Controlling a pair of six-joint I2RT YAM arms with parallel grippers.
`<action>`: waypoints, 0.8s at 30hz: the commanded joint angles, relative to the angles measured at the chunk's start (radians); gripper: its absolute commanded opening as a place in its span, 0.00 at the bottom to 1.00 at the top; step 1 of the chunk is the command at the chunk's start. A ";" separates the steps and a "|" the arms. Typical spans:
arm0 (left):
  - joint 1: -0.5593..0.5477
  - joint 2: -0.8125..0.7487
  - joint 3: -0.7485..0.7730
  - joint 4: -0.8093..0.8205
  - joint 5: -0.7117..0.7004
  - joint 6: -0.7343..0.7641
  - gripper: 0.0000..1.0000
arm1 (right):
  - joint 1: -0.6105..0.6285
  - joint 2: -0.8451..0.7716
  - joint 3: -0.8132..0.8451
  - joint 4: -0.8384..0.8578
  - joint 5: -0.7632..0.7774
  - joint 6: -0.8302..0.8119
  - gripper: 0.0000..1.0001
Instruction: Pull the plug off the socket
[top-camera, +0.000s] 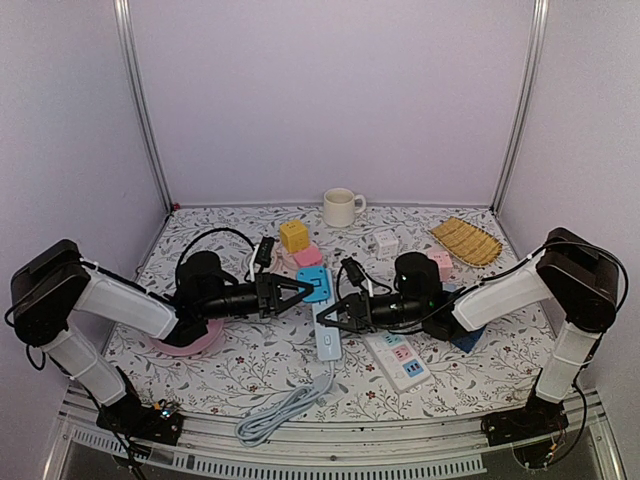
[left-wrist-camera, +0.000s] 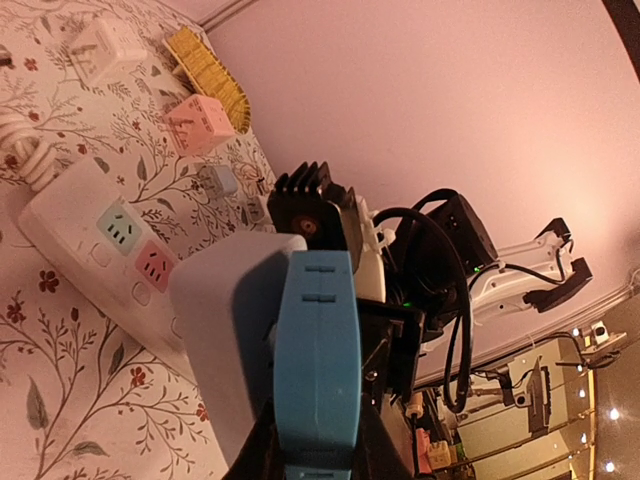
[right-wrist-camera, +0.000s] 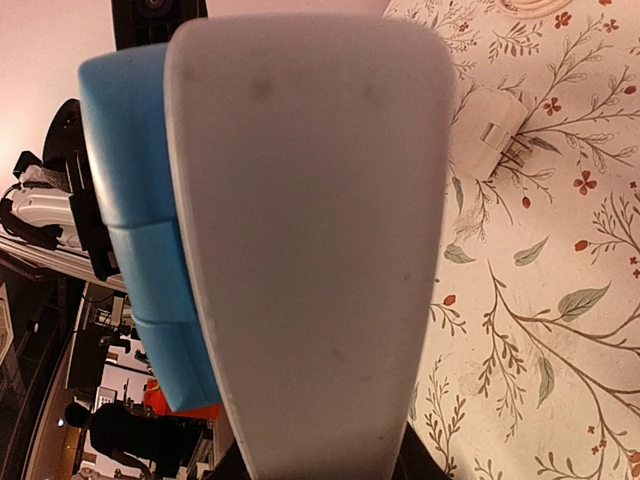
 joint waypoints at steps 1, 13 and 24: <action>-0.059 -0.058 0.000 0.148 0.097 0.030 0.00 | -0.019 0.042 0.024 -0.072 0.083 0.070 0.07; -0.071 -0.089 0.006 0.128 0.129 0.051 0.00 | -0.046 0.064 0.090 -0.168 0.113 0.018 0.07; -0.088 -0.112 0.006 0.110 0.165 0.072 0.00 | -0.074 0.074 0.121 -0.205 0.121 -0.004 0.07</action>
